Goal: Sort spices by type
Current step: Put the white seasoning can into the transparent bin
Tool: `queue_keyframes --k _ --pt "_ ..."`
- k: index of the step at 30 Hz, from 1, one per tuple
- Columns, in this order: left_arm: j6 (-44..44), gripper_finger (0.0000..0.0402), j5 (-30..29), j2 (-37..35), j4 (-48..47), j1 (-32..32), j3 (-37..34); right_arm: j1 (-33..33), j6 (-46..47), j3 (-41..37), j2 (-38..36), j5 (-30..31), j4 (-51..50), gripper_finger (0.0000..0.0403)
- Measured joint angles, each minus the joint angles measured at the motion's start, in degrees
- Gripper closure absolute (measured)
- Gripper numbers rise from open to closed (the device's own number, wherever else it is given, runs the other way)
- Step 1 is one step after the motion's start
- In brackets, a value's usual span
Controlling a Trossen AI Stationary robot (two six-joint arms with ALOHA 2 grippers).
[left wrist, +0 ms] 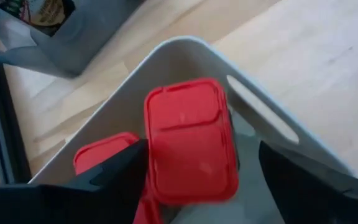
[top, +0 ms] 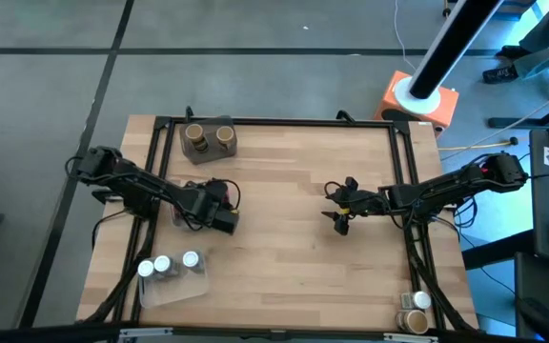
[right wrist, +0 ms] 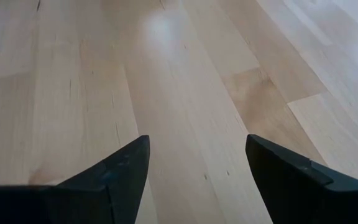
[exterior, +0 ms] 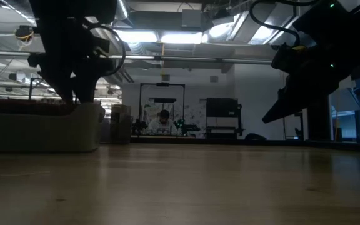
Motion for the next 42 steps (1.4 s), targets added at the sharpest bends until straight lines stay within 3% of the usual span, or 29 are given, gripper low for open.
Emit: queue_keyframes --k 7,12,15,19,22,28,42 --pt "6.5 0.0096 1.0 -3.6 -2.0 -0.5 4.0 0.0 0.5 0.0 0.0 -0.6 0.0 0.0136" --pt "10.3 0.0096 -3.6 -7.9 -1.3 -2.0 6.8 0.0 0.5 0.0 0.0 -0.6 0.2 0.0136" --pt "14.1 0.0096 -9.1 -9.8 2.7 -3.8 6.9 0.0 0.3 0.0 0.0 -1.5 0.4 0.0136" --pt "22.8 0.0096 -10.8 -9.6 11.5 -5.4 6.6 0.0 0.3 0.0 -1.4 -7.6 -2.4 0.0136" --pt "28.3 0.0096 -10.9 -7.9 17.5 -6.4 6.6 0.8 0.6 1.3 -3.2 -11.9 -6.7 0.0136" --pt "35.7 0.0096 -10.9 -3.7 26.5 -7.1 6.6 7.6 0.2 8.1 -4.6 -11.9 -17.7 0.0136" --pt "35.8 0.0095 -7.8 6.5 40.6 -7.1 6.6 24.1 9.2 29.1 -4.5 -10.6 -49.8 0.0140"
